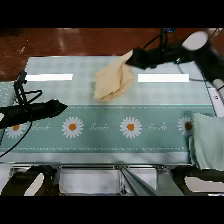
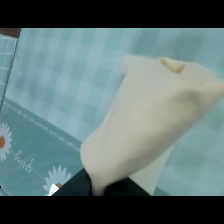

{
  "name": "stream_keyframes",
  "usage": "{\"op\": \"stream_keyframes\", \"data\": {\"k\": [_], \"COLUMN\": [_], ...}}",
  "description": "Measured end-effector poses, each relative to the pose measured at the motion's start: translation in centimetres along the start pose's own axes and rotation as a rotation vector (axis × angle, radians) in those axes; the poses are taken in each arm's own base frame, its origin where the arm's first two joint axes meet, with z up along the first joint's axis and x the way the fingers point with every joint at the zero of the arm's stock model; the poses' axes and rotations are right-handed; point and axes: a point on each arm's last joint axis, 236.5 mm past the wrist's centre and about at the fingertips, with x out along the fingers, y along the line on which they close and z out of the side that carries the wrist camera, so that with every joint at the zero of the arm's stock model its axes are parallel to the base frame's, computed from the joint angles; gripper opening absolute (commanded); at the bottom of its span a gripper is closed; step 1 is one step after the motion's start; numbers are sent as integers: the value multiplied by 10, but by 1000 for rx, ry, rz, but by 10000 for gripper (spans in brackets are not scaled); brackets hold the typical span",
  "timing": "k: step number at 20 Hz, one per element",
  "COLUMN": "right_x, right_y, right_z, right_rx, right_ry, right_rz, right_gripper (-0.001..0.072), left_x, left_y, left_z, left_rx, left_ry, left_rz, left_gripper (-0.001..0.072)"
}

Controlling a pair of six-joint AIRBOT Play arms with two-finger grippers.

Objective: Fold the shirts.

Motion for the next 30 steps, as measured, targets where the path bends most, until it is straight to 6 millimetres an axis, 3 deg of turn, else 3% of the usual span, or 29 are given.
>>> {"op": "stream_keyframes", "data": {"k": [4,6,9,12,17,21,24,30], "right_x": [-97,-152,-232,-298,-372,-417,-433,-430], "right_y": [-24,-46,-79,-107,-143,-157,-169,-179], "right_z": [61,75,78,58,-7,-59,-115,-267], "right_rx": [14,71,190,334,571,712,839,1164], "right_ry": [-144,-220,-325,-386,-380,-422,-414,-226], "right_rz": [-135,-205,-304,-399,-620,-818,-945,-1164], "right_gripper": [28,28,28,27,28,28,28,28], "left_x": [0,1,2,3,3,3,3,3], "left_y": [-3,-6,-10,-13,-14,-14,-14,-14], "left_z": [-3,-5,-8,-6,0,3,6,12], "left_rx": [1,13,38,56,73,98,105,112], "left_ry": [13,19,28,17,-10,-23,-35,-61], "left_rz": [-12,-19,-29,-34,-35,-34,-33,-30], "left_gripper": [20,20,21,20,21,21,21,21]}}
